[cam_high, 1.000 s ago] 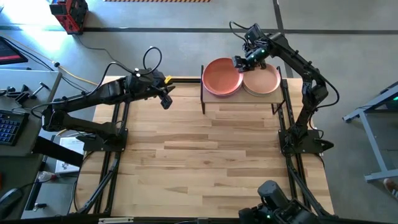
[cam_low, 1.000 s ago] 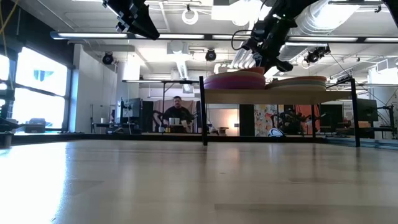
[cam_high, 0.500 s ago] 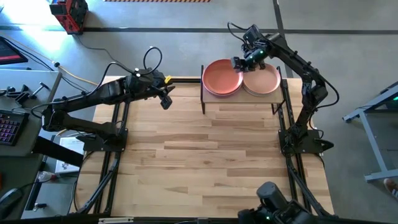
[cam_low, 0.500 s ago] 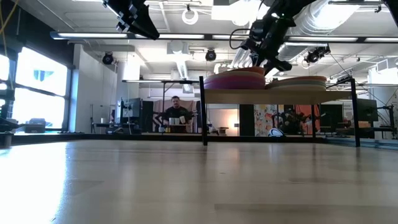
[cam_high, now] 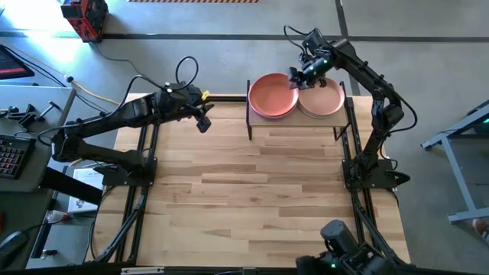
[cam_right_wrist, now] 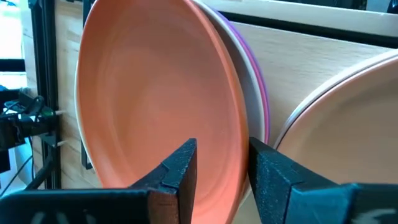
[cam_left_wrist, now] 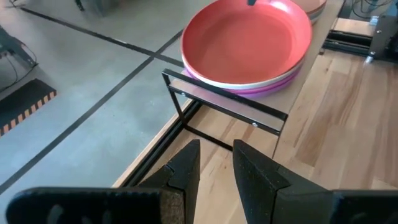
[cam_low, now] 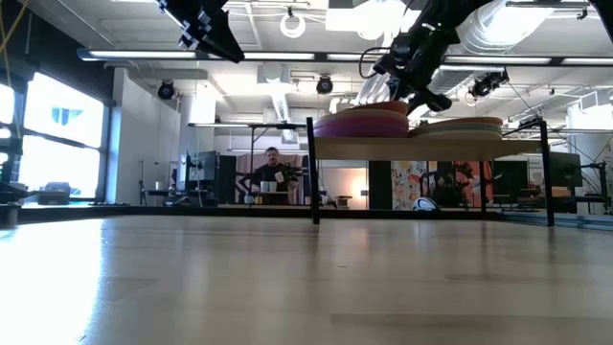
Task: Place and stack plates onto a shelf
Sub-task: Stack the orange plate on top of the white plate, then return to Home Position
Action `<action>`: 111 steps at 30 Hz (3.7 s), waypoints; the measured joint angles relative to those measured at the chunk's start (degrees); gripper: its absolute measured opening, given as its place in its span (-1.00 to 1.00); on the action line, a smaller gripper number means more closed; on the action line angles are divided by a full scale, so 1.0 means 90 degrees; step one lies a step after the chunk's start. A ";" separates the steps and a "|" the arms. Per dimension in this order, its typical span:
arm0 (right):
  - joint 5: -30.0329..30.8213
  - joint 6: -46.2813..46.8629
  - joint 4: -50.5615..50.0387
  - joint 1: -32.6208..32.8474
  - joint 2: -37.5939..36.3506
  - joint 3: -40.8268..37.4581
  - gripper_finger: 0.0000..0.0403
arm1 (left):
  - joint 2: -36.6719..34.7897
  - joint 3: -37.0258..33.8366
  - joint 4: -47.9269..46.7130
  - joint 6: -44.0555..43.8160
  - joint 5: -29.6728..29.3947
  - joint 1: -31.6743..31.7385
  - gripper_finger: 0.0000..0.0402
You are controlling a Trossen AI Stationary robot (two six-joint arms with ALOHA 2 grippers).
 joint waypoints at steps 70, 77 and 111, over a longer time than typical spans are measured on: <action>-0.0676 -0.1631 0.5621 0.2450 -0.6007 -0.5940 -0.43 | -0.5852 -0.5894 0.3006 -0.1183 0.1519 0.0533 -0.57; -0.0899 -0.1554 0.5799 0.2450 -0.6343 -0.6324 -0.43 | -0.5952 -0.6658 0.3769 -0.0742 0.1497 0.0533 -0.57; 0.0622 -0.1292 0.8043 0.3306 -0.7010 -0.8840 -0.43 | -0.5952 -0.6943 0.3363 -0.1247 0.1550 0.0533 -0.58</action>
